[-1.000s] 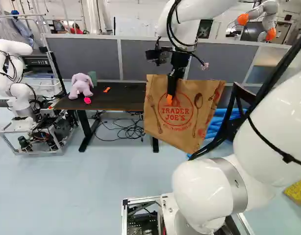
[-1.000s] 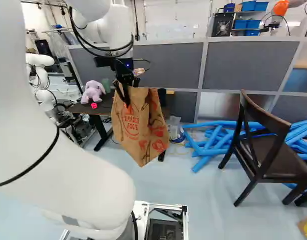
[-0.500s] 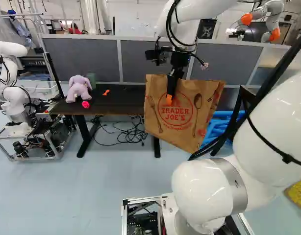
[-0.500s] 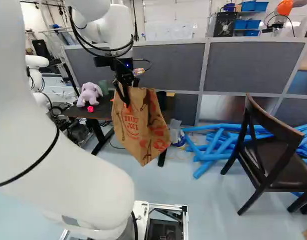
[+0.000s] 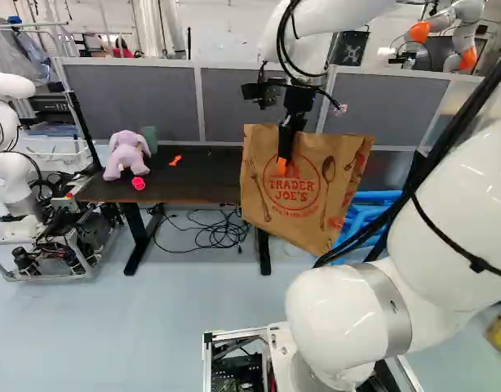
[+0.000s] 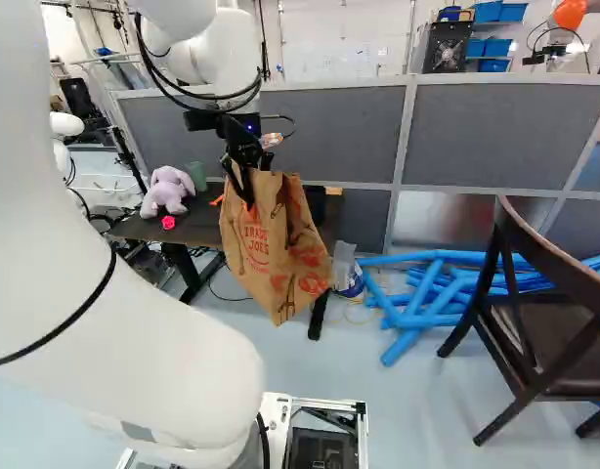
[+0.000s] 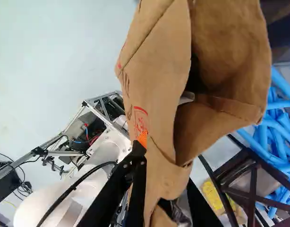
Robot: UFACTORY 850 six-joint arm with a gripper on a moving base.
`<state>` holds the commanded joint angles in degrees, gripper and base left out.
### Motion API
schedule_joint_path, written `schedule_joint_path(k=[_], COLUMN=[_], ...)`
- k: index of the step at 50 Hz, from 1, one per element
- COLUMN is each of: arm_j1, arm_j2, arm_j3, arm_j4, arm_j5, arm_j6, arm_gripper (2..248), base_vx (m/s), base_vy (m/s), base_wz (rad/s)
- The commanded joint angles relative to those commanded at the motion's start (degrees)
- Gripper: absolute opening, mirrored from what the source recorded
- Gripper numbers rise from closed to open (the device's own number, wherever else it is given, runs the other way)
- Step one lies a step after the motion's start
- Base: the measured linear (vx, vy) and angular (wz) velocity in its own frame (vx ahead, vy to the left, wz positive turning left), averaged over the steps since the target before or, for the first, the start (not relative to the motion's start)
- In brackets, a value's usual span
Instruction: Pick up the bag on the ground and place it on the table
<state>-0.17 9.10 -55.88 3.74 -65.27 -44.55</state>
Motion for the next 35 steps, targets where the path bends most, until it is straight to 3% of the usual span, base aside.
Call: schedule_joint_path(k=[35], arm_j1=[0.0], arm_j2=[0.0], arm_j3=[0.0], arm_j4=[0.0], arm_j5=[0.0], arm_j6=[0.0], arm_gripper=[21], base_vx=[0.176], base_vy=[0.086], base_wz=[0.159])
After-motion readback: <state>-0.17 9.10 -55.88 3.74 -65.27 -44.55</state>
